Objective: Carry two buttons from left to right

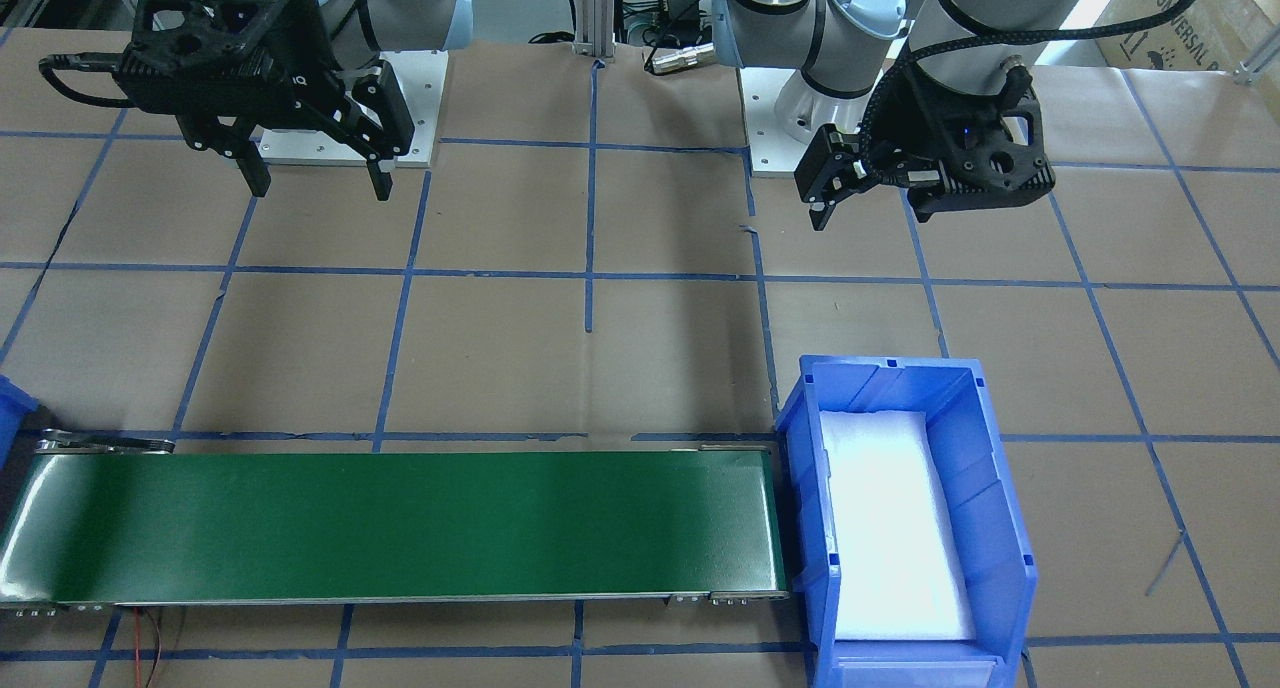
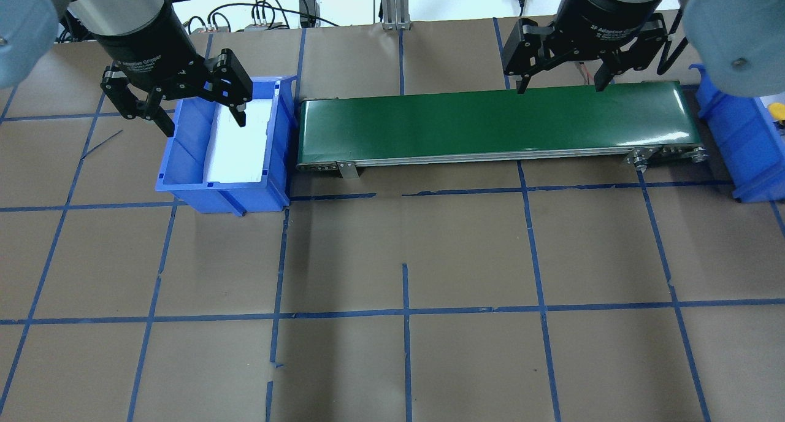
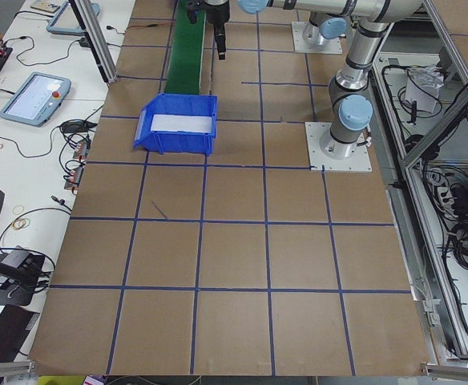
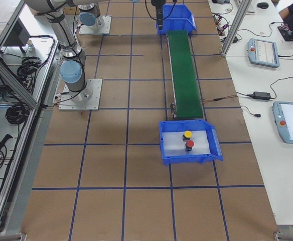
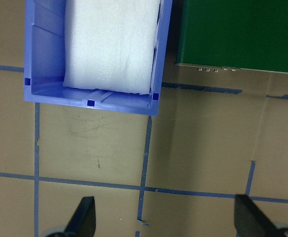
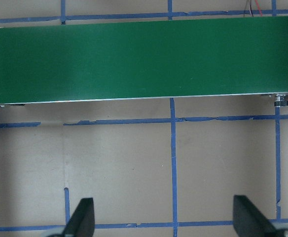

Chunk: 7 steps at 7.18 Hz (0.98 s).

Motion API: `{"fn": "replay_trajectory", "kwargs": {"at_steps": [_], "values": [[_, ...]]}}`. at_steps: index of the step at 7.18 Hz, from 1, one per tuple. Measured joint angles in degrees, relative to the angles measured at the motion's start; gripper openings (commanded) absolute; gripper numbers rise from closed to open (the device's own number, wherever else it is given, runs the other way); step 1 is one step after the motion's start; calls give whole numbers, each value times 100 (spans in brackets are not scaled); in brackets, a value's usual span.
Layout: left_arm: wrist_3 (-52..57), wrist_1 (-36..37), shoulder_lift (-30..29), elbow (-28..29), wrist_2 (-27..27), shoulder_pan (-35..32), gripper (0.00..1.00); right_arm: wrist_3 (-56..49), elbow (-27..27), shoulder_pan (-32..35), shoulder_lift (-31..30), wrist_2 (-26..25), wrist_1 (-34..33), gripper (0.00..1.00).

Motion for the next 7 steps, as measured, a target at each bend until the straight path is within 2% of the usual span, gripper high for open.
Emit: {"fn": "replay_trajectory", "kwargs": {"at_steps": [5,7], "values": [[31,14,-5,-10,39,-16,100,-26,60,2,20,7,-1,100],[436,58,-18,0,-4,-58,100,-45,73,-7,44,-2,-39,100]]}}
